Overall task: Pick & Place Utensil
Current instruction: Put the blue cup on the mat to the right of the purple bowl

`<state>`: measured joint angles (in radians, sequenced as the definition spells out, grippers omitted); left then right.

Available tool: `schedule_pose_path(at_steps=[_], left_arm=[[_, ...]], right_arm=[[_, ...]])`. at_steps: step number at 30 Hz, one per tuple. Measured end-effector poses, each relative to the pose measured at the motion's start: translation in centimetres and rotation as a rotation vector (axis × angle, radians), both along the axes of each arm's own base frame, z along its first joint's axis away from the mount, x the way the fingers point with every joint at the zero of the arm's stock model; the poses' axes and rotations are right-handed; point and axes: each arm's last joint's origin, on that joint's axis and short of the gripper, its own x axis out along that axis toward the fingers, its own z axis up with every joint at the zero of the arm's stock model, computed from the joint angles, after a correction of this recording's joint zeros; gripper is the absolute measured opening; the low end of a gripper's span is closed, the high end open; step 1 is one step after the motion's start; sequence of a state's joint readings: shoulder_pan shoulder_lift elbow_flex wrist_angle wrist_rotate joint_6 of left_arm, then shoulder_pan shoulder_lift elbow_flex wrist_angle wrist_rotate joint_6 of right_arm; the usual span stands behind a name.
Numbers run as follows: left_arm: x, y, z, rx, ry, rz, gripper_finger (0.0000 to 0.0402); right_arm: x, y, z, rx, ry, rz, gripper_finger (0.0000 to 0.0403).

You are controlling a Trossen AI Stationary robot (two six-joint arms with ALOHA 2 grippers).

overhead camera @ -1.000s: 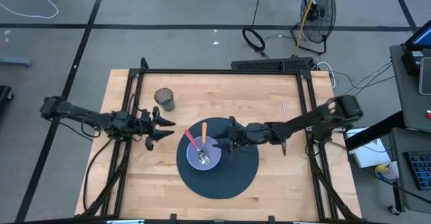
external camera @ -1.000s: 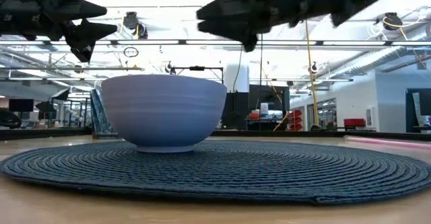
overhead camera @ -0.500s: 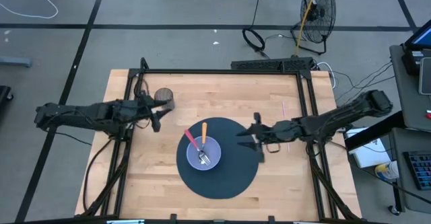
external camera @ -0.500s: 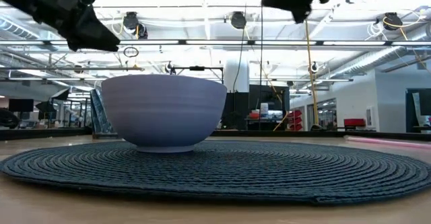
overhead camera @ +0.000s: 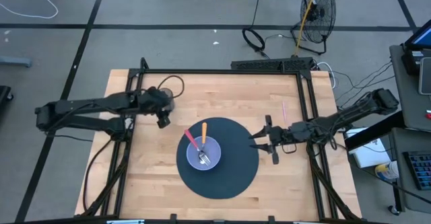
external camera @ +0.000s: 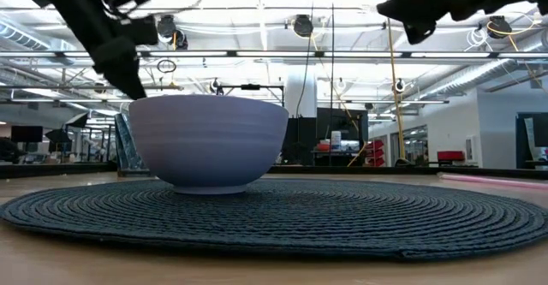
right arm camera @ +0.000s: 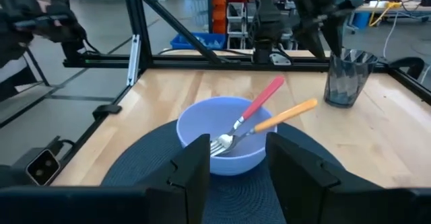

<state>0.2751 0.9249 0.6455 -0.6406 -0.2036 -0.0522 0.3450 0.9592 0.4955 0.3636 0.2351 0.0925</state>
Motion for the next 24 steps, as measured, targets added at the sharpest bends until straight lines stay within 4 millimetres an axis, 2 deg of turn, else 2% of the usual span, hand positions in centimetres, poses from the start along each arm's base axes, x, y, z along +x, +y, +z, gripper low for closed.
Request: schedule_pose_path(at_steps=[9,15,18,24], left_arm=[[0.5,0.9,-0.2,0.054,0.084,-0.002,0.0182],[0.6,0.7,0.2,0.02,0.023,-0.052,0.0182],[0.5,0.5,0.7,0.058,-0.006,-0.085,0.0182],[-0.6,1.0,1.2,0.152,0.036,-0.035,0.0182]], right_arm=[[-0.6,0.3,-0.8,0.009,0.006,0.023,0.0141],[-0.7,0.3,-1.4,0.009,0.021,0.022,0.0141],[-0.7,0.3,-1.4,-0.002,0.022,0.024,0.0141],[-0.7,0.2,-1.4,-0.015,0.02,0.025,0.0141]])
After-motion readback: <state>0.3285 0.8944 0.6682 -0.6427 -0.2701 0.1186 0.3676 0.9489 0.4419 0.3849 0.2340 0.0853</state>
